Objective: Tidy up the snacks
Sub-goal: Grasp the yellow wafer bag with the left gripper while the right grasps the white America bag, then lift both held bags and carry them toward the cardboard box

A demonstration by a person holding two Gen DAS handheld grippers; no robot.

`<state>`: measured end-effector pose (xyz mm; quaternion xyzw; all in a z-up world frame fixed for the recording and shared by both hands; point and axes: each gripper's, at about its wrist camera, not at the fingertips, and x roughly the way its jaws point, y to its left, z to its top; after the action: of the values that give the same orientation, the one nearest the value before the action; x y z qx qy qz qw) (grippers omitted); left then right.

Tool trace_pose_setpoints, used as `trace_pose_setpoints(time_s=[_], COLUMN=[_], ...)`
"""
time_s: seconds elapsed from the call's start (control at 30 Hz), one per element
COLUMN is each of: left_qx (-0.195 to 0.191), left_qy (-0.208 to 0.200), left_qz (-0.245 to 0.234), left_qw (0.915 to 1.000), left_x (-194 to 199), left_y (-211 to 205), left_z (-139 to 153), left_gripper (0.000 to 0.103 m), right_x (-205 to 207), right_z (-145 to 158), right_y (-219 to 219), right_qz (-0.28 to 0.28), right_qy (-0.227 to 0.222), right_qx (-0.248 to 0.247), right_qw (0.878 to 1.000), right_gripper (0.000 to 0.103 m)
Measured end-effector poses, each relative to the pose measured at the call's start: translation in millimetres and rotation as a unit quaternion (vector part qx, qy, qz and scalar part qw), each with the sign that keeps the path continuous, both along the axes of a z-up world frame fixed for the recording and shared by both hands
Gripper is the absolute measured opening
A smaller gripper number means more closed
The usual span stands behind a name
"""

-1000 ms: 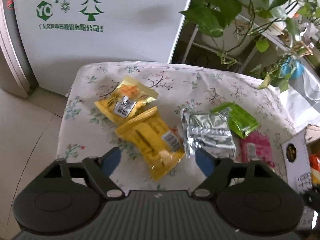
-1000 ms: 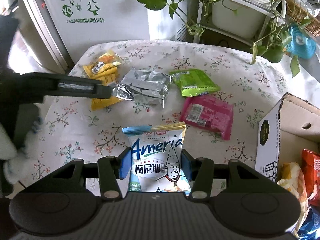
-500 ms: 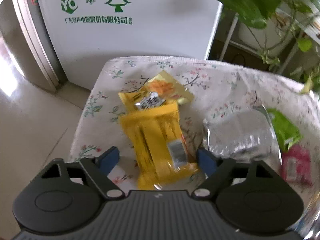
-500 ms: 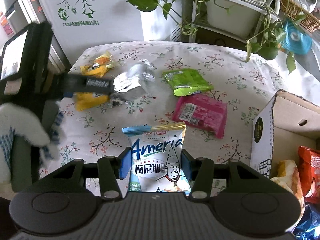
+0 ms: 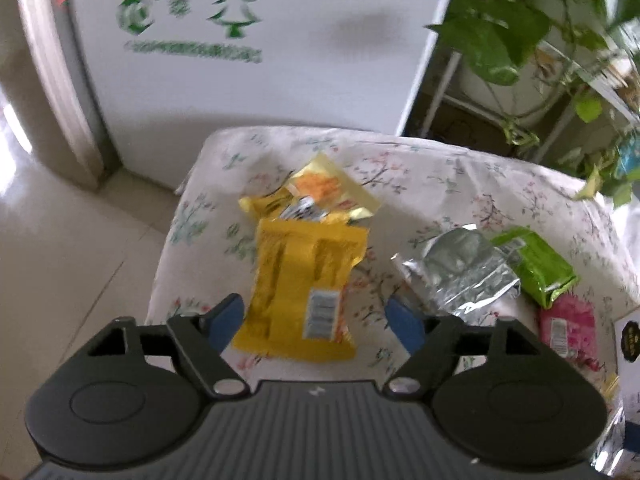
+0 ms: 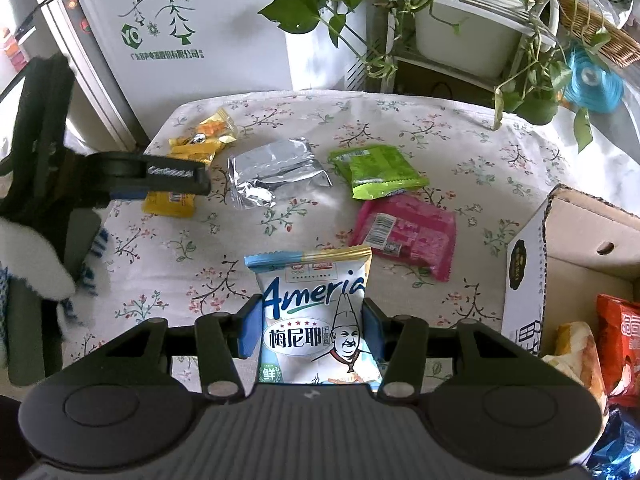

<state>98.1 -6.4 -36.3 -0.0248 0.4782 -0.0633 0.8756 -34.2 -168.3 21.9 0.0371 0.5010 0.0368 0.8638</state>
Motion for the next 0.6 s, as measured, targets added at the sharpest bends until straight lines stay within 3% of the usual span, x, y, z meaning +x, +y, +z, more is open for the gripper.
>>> trace_pose_setpoints(time_s=[0.13, 0.2, 0.3, 0.33, 0.6], left_qx=[0.033, 0.047, 0.044, 0.040, 0.010], left_qy=[-0.010, -0.002, -0.017, -0.017, -0.003], left_qz=[-0.014, -0.007, -0.011, -0.015, -0.011], left_qw=[0.9993, 0.9989, 0.9988, 0.9990, 0.9999], left_x=[5.8, 7.5, 3.8, 2.2, -16.0], left_y=[-10.8, -11.1, -10.4, -9.9, 1.4], left_z=[-6.7, -14.6, -12.1, -10.2, -6.1], left_gripper=[0.083, 0.079, 0.054, 0.051, 0.049], right_x=[0.7, 1.1, 1.6, 2.0, 2.7], right_z=[0.6, 0.8, 1.1, 1.1, 2.6], right_y=[-1.5, -2.3, -2.3, -2.6, -3.8], right_qz=[-0.003, -0.005, -0.008, -0.009, -0.015], right_qy=[-0.001, -0.001, -0.002, -0.002, -0.005], right_qx=[0.001, 0.003, 0.004, 0.005, 0.010], right_qw=[1.000, 1.000, 1.000, 1.000, 1.000], right_gripper=[0.058, 0.058, 0.058, 0.058, 0.058])
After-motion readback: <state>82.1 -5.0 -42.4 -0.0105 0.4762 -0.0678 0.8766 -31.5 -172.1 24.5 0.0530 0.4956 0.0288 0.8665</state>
